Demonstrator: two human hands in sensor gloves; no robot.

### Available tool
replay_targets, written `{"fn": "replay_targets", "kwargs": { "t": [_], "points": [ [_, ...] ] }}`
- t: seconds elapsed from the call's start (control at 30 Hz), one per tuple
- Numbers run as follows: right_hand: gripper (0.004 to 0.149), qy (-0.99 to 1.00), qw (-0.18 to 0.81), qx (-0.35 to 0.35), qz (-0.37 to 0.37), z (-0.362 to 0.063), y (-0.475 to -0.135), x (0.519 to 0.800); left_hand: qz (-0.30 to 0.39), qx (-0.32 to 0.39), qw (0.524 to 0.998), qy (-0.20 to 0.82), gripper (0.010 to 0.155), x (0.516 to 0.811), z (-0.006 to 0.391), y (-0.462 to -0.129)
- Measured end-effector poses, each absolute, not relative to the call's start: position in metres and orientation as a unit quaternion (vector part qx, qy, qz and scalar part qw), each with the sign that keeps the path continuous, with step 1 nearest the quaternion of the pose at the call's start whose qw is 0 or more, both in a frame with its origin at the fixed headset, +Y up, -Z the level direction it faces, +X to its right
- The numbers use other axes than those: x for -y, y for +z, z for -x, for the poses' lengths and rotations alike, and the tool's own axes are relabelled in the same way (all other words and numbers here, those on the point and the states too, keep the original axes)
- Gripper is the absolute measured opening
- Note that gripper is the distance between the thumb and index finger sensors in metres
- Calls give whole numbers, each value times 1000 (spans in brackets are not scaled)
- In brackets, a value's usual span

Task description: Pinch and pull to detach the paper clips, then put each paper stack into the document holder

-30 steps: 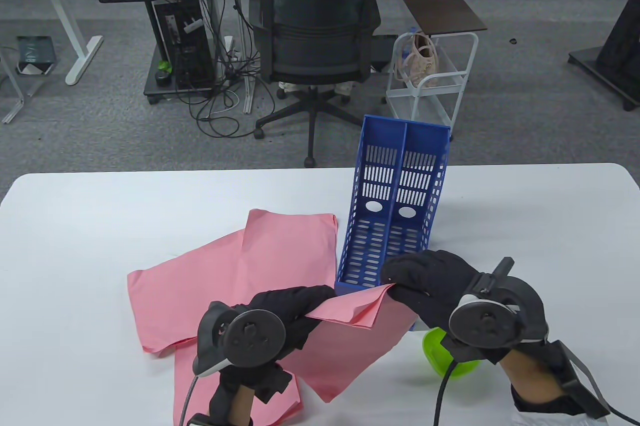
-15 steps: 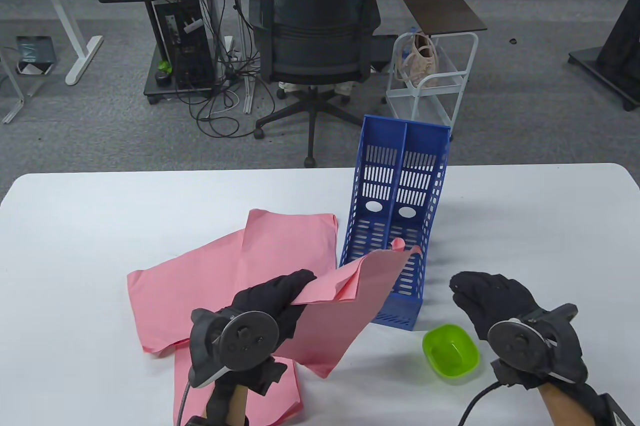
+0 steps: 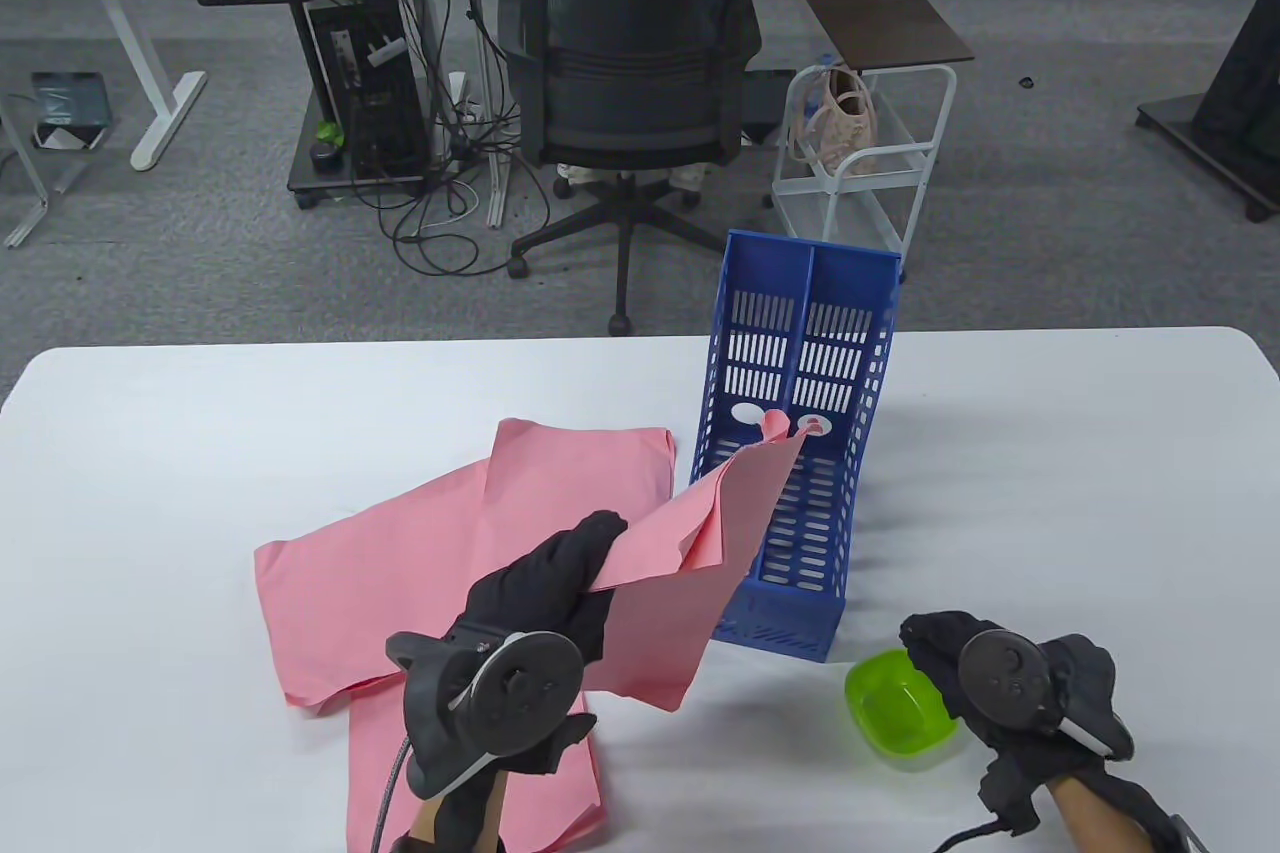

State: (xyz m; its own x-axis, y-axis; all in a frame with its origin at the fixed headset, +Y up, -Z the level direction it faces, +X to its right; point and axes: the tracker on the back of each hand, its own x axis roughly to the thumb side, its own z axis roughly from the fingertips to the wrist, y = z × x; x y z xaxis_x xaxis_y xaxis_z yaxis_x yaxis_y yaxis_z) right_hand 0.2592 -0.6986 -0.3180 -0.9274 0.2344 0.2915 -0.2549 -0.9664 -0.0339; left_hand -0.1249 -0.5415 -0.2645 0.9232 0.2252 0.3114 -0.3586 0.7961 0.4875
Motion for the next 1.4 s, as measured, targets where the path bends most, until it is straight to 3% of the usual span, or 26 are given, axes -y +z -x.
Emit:
{"fn": "replay_targets", "kwargs": {
  "t": [0.37, 0.53, 0.67, 0.8, 1.0, 1.23, 1.4],
  "points": [
    [48, 974, 175, 68, -123, -279, -322, 678, -262, 70, 957, 102, 43, 483, 100, -278],
    [48, 972, 189, 76, -116, -287, -317, 680, -269, 45, 960, 70, 43, 459, 65, -305],
    [50, 971, 194, 96, -105, -296, -313, 677, -279, 16, 960, 26, 45, 460, 33, -331],
    [53, 969, 204, 108, -89, -308, -309, 676, -289, -2, 957, -3, 47, 475, 9, -351],
    [61, 965, 216, 127, -72, -318, -305, 675, -299, 20, 943, 145, 49, 515, 0, -371],
    [72, 971, 193, 126, -64, -316, -304, 679, -207, 46, 913, 348, 53, 584, 4, -395],
    [74, 975, 183, 115, -61, -315, -306, 683, -164, 39, 908, 383, 54, 632, -2, -405]
  ]
}}
